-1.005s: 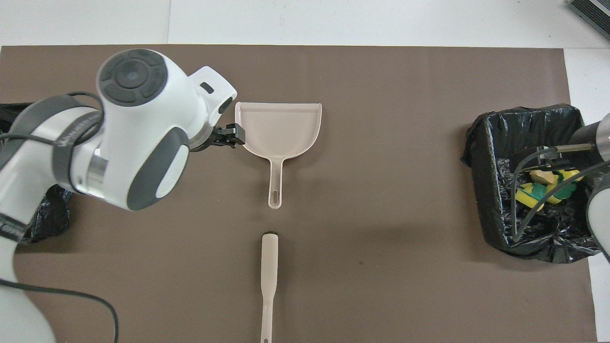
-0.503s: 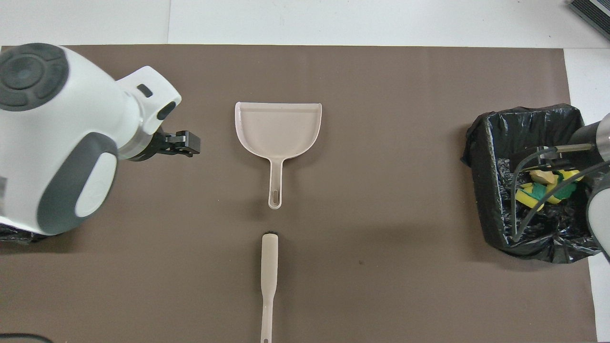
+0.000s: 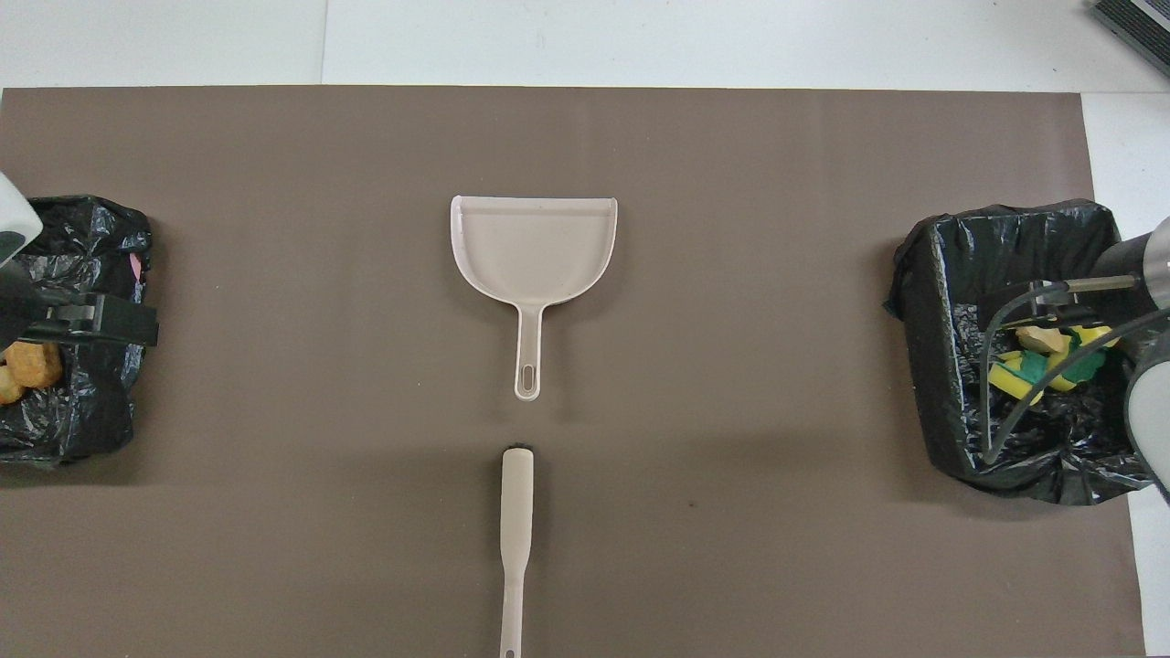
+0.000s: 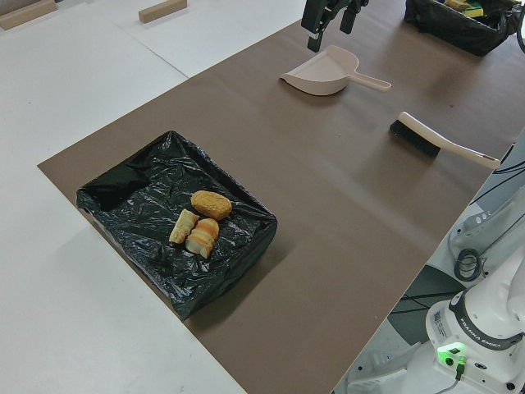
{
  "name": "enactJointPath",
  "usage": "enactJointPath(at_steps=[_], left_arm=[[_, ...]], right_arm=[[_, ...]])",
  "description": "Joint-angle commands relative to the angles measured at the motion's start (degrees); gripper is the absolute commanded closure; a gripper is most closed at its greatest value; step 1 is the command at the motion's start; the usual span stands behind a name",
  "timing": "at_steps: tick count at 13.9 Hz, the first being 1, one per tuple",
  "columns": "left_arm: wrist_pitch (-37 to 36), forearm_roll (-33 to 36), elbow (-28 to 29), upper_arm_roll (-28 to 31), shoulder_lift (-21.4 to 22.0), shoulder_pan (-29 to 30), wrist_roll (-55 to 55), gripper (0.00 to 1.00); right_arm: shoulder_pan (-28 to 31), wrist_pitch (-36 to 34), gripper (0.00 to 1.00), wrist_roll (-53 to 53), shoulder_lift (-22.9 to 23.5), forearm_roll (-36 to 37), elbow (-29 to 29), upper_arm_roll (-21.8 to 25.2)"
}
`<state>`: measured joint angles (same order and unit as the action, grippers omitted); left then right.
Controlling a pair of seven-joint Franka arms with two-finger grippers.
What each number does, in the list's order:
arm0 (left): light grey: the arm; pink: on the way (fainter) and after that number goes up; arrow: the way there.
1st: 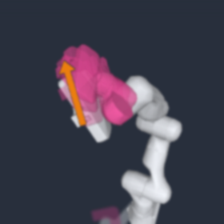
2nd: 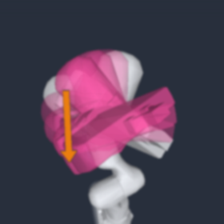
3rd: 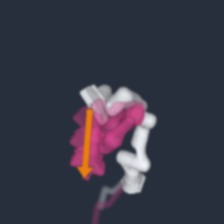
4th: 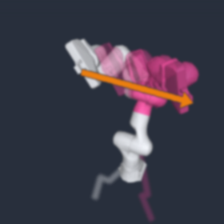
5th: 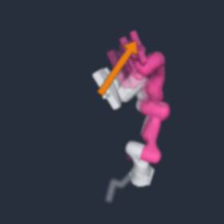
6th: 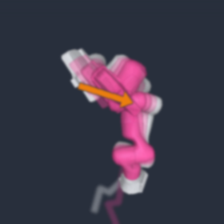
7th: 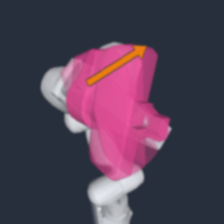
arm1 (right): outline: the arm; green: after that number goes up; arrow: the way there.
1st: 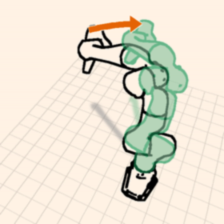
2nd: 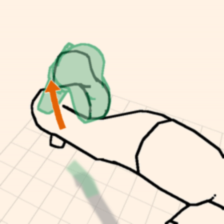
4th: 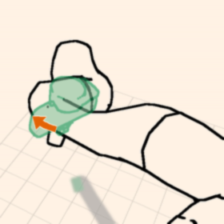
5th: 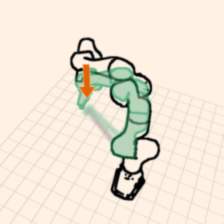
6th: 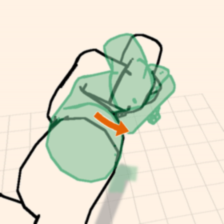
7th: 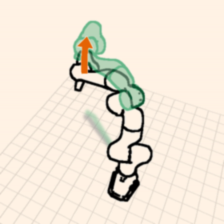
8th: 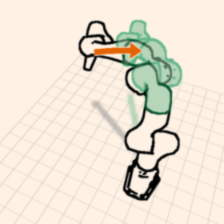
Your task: Sweep and dump trash in bin
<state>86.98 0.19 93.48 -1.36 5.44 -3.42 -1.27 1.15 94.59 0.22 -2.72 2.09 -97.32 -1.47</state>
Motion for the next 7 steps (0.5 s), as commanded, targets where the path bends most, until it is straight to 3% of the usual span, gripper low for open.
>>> enactJointPath(at_steps=[1, 7], left_arm=[[-3.31, -1.16, -5.31, 0.13, -3.41, 0.43, -1.71, 0.00], [-2.61, -0.63, -6.73, -0.13, -3.95, 0.35, -1.80, 0.00]], right_arm=[[0.60, -0.11, 0.00, 0.04, -0.53, -0.42, -0.59, -0.29], [0.60, -0.11, 0.00, 0.04, -0.53, -0.42, -0.59, -0.29]])
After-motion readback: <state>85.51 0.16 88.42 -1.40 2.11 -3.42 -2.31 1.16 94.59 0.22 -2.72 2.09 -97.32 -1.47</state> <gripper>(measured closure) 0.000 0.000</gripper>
